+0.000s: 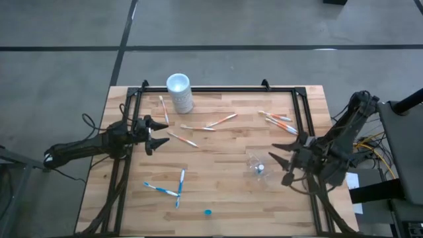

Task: Pick & Place toothbrushing station
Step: Put the mouthwash into the middle section of the transparent organizer

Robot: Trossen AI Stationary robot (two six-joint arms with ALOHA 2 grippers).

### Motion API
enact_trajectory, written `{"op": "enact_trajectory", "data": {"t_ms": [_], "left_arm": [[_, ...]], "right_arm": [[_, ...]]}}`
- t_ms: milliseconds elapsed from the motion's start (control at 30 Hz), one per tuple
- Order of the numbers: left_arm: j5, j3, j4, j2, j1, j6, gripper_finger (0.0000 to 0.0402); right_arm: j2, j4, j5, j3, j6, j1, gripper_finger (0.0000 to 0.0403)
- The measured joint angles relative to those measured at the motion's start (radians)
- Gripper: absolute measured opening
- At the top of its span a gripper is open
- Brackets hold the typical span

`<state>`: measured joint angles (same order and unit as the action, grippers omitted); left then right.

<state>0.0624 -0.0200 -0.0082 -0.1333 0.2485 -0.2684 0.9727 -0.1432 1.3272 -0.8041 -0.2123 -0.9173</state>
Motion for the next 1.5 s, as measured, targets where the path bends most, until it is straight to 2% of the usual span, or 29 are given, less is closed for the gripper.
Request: {"op": "enact_trajectory", "data": {"t_ms": [133,267,400,567,733,833,1067,1233,1367,1500], "left_arm": [[0.000,0.000,0.000,0.000,0.000,0.000,0.0350],[0.000,0.000,0.000,0.000,0.000,0.000,0.0349],[0.000,0.000,0.000,0.000,0.000,0.000,0.0349],[0.000,0.000,0.000,0.000,0.000,0.000,0.0350],[0.000,0.000,0.000,0.000,0.000,0.000,0.0348],[0.000,0.000,0.000,0.000,0.000,0.000,0.0351],[0.000,0.000,0.000,0.000,0.000,0.000,0.0349],[0.000,0.000,0.000,0.000,0.000,0.000,0.0350],[0.000,0.000,0.000,0.000,0.000,0.000,0.0348],[0.000,0.000,0.000,0.000,0.000,0.000,0.0351]], "right_arm": [[0.005,-0.014,-0.073,-0.102,0.177,0.013,0.0141],[0.043,-0.043,-0.085,-0.183,0.287,0.013,0.0141],[0.081,-0.093,-0.144,-0.253,0.259,0.013,0.0141],[0.128,-0.198,-0.324,-0.335,0.166,0.019,0.0141],[0.197,-0.201,-0.431,-0.377,0.272,0.031,0.0141],[0.240,-0.200,-0.438,-0.399,0.292,0.045,0.0141],[0.320,-0.198,-0.436,-0.455,0.184,0.064,0.0141],[0.365,-0.196,-0.351,-0.489,0.126,0.067,0.0141],[0.390,-0.194,-0.332,-0.495,0.032,0.072,0.0141],[0.413,-0.194,-0.282,-0.490,0.006,0.073,0.0141]]}}
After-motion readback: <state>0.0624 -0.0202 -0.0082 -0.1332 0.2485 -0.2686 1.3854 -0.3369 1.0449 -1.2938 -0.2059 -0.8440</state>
